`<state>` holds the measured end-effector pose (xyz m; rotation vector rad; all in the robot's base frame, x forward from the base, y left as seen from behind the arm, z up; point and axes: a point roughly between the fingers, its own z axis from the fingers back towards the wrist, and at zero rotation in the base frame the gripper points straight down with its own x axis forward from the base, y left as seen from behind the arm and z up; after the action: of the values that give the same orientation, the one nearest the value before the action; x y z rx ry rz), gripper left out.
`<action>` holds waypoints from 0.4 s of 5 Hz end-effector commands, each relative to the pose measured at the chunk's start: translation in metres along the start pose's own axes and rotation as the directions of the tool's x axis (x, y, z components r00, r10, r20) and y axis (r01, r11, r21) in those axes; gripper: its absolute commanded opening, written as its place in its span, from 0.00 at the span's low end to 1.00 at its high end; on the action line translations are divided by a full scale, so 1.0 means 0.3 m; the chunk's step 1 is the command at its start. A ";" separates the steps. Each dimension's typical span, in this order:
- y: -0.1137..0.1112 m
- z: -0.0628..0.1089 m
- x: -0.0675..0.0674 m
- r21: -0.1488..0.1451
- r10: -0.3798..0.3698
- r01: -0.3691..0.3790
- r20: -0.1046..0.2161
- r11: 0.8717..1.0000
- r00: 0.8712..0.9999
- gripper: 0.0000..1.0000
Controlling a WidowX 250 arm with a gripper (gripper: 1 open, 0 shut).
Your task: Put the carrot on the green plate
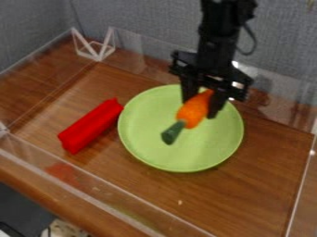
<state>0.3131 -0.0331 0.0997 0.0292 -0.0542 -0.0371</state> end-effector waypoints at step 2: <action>-0.006 0.067 -0.001 0.016 0.017 -0.018 0.061 1.000 0.998 0.00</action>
<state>0.3098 -0.0332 0.0982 0.0501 -0.0458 -0.0128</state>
